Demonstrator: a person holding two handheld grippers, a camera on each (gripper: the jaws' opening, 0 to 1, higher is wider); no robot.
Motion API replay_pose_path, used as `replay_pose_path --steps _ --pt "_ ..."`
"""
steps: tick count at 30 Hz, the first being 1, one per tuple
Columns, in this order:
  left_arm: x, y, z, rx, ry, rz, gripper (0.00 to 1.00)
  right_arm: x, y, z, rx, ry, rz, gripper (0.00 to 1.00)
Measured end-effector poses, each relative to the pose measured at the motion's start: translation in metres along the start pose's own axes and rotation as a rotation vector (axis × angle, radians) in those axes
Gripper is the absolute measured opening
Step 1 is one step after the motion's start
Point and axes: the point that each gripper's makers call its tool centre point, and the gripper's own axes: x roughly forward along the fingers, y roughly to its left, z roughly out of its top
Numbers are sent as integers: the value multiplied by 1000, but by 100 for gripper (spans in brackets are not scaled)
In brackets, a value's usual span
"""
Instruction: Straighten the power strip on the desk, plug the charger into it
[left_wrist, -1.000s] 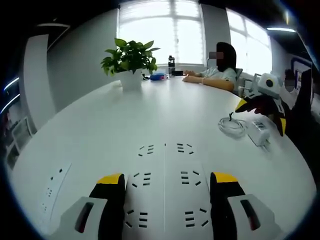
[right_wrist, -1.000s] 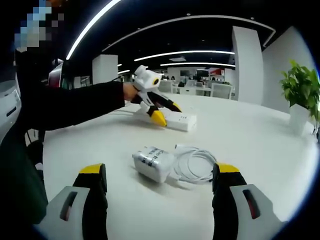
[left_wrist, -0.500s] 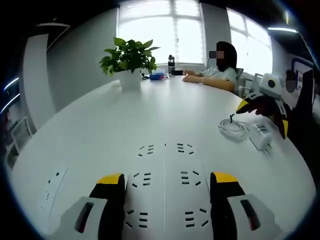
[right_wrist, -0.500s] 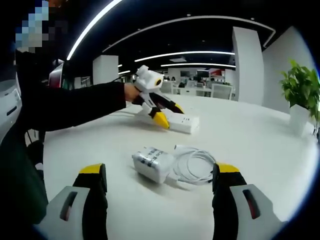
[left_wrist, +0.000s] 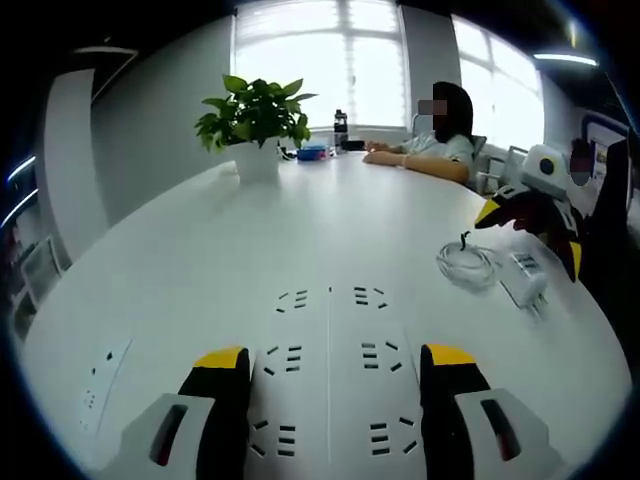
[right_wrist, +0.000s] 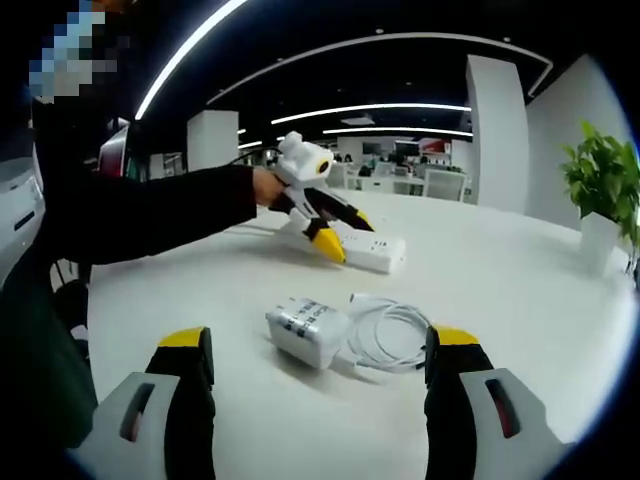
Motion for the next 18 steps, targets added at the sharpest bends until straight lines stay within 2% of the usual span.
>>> replay_pose_path --steps 18 --pt "6 -7 3 3 9 1 69 -3 1 2 -2 -6 0 86"
